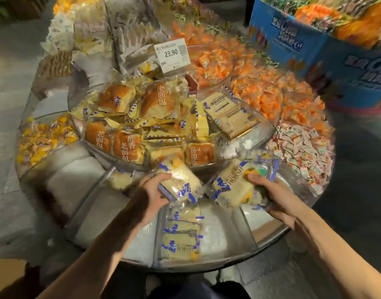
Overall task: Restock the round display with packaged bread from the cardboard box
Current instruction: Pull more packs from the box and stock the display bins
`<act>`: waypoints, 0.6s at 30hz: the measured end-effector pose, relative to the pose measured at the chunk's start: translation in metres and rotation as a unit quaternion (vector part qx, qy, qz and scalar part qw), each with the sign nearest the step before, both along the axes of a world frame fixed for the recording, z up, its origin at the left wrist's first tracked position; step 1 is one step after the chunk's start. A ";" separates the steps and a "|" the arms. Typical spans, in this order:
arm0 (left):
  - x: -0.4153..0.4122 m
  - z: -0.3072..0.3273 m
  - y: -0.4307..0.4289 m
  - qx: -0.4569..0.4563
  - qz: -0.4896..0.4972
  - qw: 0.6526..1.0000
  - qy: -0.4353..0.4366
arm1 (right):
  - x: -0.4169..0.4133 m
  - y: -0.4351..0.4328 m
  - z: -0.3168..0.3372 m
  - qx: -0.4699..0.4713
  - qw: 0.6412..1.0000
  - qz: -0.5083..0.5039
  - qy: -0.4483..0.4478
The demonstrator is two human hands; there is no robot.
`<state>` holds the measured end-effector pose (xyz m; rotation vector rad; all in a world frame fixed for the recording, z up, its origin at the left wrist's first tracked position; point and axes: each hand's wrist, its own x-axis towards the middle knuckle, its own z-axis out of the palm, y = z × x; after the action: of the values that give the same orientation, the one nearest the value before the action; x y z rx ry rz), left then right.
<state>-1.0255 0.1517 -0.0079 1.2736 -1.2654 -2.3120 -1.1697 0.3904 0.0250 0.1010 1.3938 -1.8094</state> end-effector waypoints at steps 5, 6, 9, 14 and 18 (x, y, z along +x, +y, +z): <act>0.003 -0.025 0.039 -0.073 0.003 0.997 -0.023 | -0.050 0.027 0.004 0.019 1.000 0.014 -0.016; 0.006 -0.032 0.042 -0.097 0.018 0.994 -0.047 | -0.060 0.031 0.004 0.019 1.000 0.013 -0.014; 0.013 -0.044 0.046 -0.141 0.055 0.985 -0.086 | -0.076 0.037 0.009 0.026 0.999 0.022 -0.008; 0.006 -0.036 0.036 -0.241 0.054 0.968 -0.036 | -0.088 0.042 0.009 0.022 0.999 0.045 -0.007; -0.030 -0.037 0.032 -0.466 -0.125 0.875 -0.027 | -0.088 0.044 0.007 0.038 0.998 0.050 -0.001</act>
<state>-1.0555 0.1834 -0.0451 0.8359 -2.2513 -1.3762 -1.2574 0.4343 0.0322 0.0710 1.4415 -1.6744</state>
